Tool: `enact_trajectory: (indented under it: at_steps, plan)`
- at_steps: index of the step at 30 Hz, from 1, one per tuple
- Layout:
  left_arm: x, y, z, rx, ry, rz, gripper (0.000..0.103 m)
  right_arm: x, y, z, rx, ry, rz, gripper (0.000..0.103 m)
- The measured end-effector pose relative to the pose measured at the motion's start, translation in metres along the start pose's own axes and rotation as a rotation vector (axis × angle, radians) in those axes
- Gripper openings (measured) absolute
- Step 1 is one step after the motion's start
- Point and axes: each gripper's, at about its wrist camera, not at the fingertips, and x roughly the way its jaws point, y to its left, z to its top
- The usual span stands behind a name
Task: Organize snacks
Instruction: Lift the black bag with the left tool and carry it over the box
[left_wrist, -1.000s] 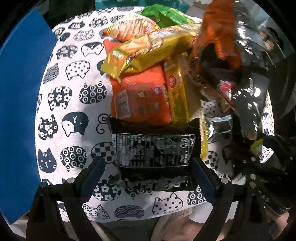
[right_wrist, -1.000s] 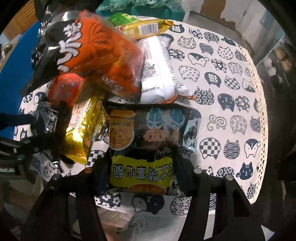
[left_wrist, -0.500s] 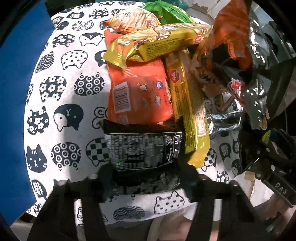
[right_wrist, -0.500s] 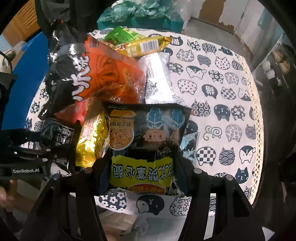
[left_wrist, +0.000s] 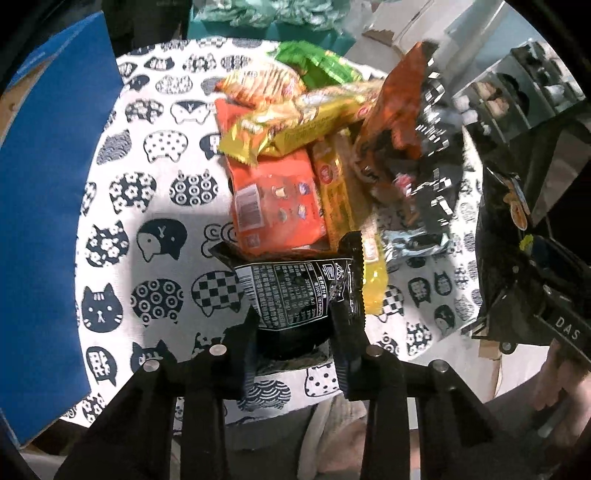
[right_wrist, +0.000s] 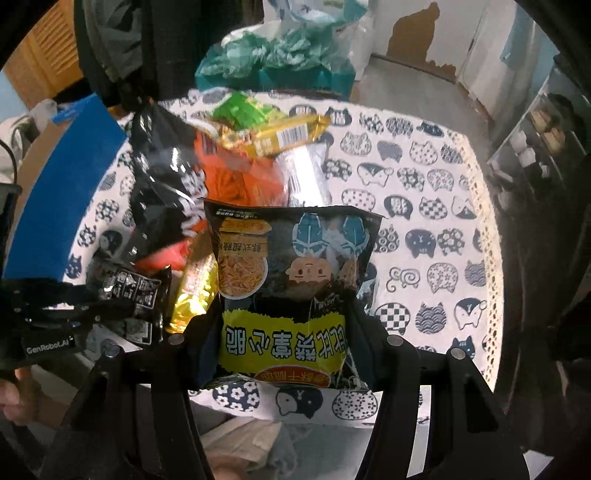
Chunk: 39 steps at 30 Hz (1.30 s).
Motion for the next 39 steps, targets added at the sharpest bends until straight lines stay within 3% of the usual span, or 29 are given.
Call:
enact_trajectory:
  at_steps: [6,23,39]
  plan:
    - [-0.031,0.000,-0.002,0.036,-0.051,-0.027,0.033,-0.022,0.004,0.008,-0.015,-0.053,-0.011,0.059]
    - [-0.118,0.008,0.008,0.146,-0.301,0.149,0.033,-0.064,0.057,0.041,-0.094,-0.167,0.045,0.059]
    - [-0.167,0.041,0.010,0.152,-0.454,0.269,0.033,-0.061,0.118,0.070,-0.168,-0.174,0.097,0.059]
